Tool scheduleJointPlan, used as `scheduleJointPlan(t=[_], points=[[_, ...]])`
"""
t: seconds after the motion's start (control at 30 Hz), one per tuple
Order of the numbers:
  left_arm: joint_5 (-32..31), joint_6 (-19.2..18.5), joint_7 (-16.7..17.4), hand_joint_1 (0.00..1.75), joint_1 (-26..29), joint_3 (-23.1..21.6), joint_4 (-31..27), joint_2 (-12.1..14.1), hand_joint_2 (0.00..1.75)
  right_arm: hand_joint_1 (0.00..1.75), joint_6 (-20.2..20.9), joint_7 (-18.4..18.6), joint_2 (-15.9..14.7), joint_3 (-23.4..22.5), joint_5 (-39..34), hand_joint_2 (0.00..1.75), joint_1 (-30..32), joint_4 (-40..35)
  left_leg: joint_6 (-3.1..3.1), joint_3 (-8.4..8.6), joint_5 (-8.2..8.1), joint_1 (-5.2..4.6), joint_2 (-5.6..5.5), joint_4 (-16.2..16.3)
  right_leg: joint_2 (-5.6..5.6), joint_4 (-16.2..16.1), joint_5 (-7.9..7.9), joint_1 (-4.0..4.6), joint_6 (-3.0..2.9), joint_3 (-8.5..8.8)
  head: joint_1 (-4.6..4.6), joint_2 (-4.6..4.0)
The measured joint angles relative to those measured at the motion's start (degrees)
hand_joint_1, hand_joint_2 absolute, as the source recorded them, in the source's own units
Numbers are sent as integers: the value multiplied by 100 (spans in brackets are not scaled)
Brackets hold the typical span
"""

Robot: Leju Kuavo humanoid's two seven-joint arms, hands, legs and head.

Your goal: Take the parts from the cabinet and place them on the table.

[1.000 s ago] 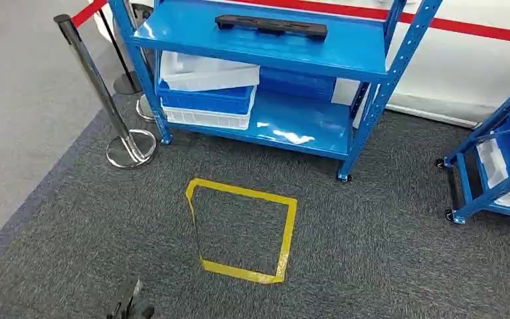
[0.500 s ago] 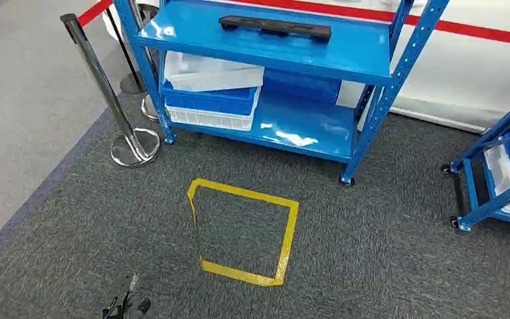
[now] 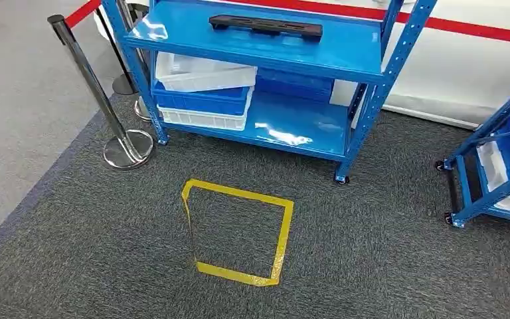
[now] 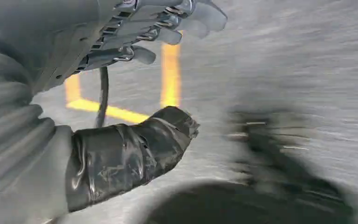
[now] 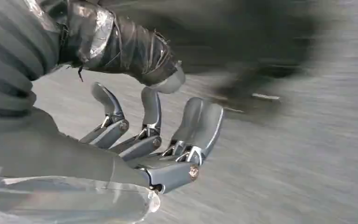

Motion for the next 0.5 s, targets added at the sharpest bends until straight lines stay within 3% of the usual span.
scheduleJointPlan(t=[0.03,0.07,0.13,0.17,0.2,0.23,0.3,0.33,0.37,0.43,0.5], points=[[0,0,-4,0,-144,0,-124,-4,175,175,-2,0,0,0,0,175,178,126,17,10,4,-3,-11,-17,-28,174,-136,9,25,-83,11,0],[0,0,-7,0,-284,0,-260,-4,175,175,-2,11,0,0,0,175,301,258,43,5,7,-3,-14,-17,-49,517,-372,10,34,-262,24,0],[0,0,-7,0,-524,0,-531,-2,175,175,-2,22,-2,0,-2,175,534,550,49,-12,3,-10,-27,-15,-84,1417,-794,-5,55,-731,17,0],[0,0,-7,0,-626,2,-644,0,175,175,-2,26,-4,0,-2,175,609,634,52,-19,1,-9,-40,-9,-102,1681,-847,-10,63,-873,22,0],[0,4,-7,0,-681,4,-714,2,175,175,-2,28,-13,0,0,175,670,747,51,-17,1,-8,-69,-8,-110,1668,-752,-19,66,-878,20,0],[2,4,-7,0,-695,4,-775,2,175,175,-2,28,-22,0,0,175,693,803,49,-7,-1,-7,-94,-5,-115,1374,-530,-26,61,-731,24,0],[2,2,-4,0,-619,4,-790,0,175,175,-2,26,-33,2,0,175,647,825,23,31,-22,-5,-117,2,-122,349,-43,-23,23,-189,22,0],[2,2,0,0,-514,4,-790,0,175,175,-2,22,-33,0,0,175,538,821,-5,42,-40,-6,-101,6,-138,-51,30,-10,-17,-6,24,0],[2,2,13,0,-397,4,-762,0,175,175,-2,15,-35,0,0,175,400,786,-52,-7,-80,-56,-65,29,-152,-80,66,27,-40,53,15,0],[2,2,31,0,-89,2,-584,-2,175,175,-2,-15,-33,0,0,175,105,589,-98,15,-69,-25,-53,11,-129,-65,68,49,-89,38,-6,0],[2,2,46,0,207,2,-354,0,175,175,0,-31,-20,0,2,175,-210,341,-162,39,-105,-39,-45,37,-123,-152,113,-11,-158,67,-7,0]])
